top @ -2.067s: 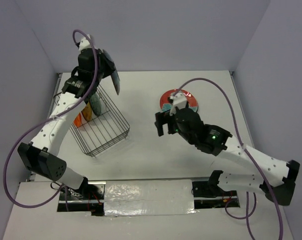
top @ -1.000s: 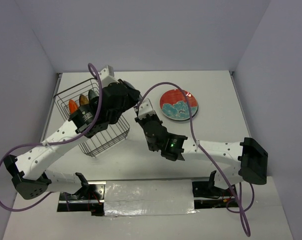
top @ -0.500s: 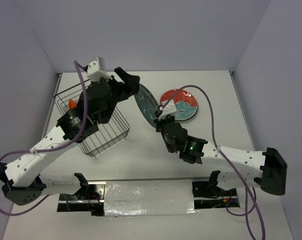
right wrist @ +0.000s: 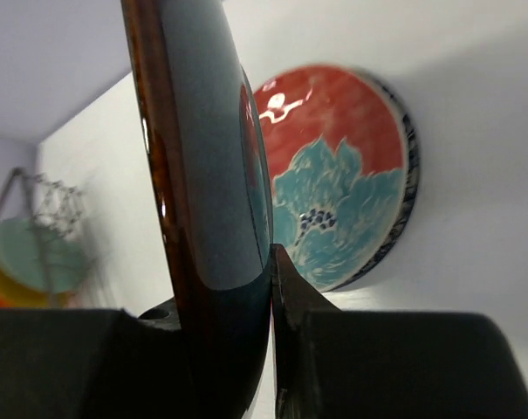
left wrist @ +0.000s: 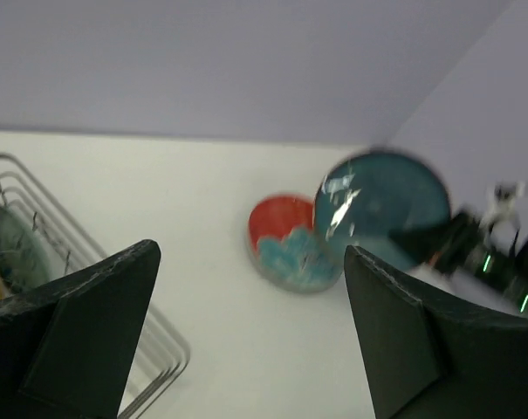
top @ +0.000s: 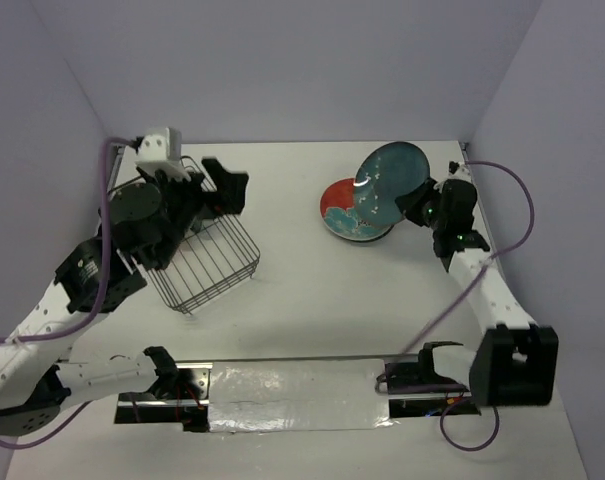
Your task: Unload the plates from the dish rack
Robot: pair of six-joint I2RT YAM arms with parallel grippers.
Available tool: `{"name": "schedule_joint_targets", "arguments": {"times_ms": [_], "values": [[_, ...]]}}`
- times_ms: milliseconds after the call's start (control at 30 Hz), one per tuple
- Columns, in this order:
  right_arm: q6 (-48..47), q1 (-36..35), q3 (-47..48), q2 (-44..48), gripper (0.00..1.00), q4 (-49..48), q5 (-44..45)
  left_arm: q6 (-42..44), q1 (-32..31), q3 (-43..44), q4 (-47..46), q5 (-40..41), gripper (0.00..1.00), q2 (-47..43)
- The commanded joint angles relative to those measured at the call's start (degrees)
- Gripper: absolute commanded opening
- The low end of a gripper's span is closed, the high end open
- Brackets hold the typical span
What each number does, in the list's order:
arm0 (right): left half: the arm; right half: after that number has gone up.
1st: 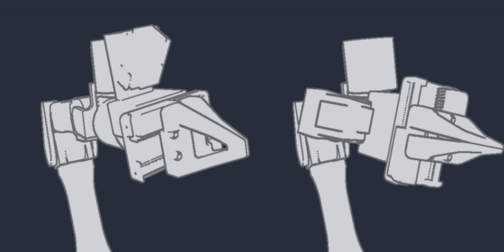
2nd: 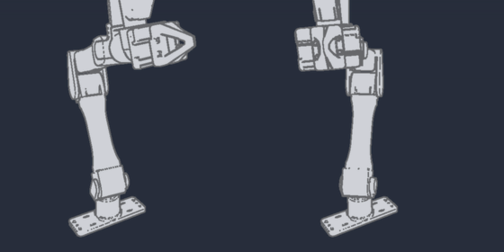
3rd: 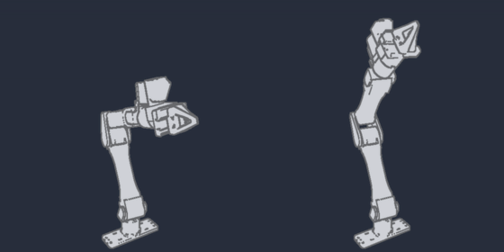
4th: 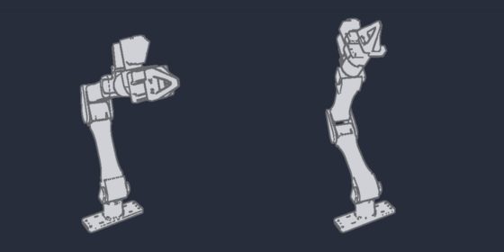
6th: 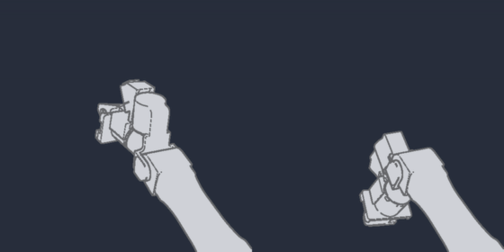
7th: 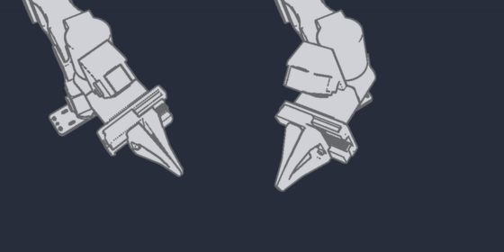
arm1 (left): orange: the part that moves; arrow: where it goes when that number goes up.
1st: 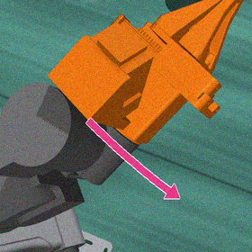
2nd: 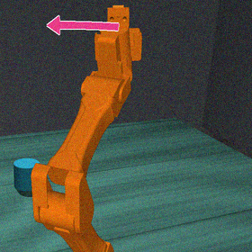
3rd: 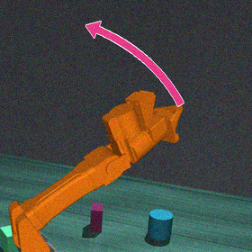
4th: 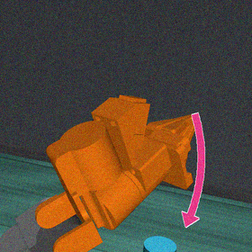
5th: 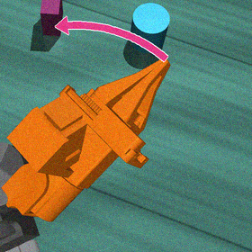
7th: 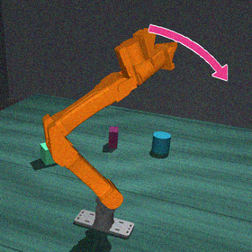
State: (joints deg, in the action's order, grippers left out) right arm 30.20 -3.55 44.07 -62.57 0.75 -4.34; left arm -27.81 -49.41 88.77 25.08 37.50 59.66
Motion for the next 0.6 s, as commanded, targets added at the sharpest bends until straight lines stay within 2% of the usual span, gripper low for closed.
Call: {"name": "schedule_joint_targets", "arguments": {"times_ms": [0, 33, 67, 167, 367, 567], "values": [[13.4, 8.7, 5.9, -9.8, 0.0, -13.6, -37.6, 6.4, 0.1, -10.8, 8.3, -8.6, 1.0, -8.4], [15.1, 10.0, 6.5, -12.6, 0.0, -16.4, -40.9, 7.3, 0.1, -18.5, 7.2, -15.4, 0.99, -11.3], [16.5, 10.5, 8.1, -17.2, 0.0, -18.1, -44.9, 8.2, 0.1, -22.0, 6.0, -18.3, 1.0, -17.5], [17.1, 11.4, 13.3, -22.7, 0.03, -17.8, -46.3, 9.4, 0.1, -32.1, 4.7, -22.0, 1.0, -28.4], [16.9, 11.6, 20.6, -35.3, 0.05, -14.1, -48.7, 7.2, 0.1, -40.9, 7.1, -17.3, 1.0, -41.2], [10.4, 11.5, 23.9, -39.4, 0.1, -4.7, -45.4, 4.5, 0.1, -41.5, 8.9, -12.1, 1.0, -42.0]]}}
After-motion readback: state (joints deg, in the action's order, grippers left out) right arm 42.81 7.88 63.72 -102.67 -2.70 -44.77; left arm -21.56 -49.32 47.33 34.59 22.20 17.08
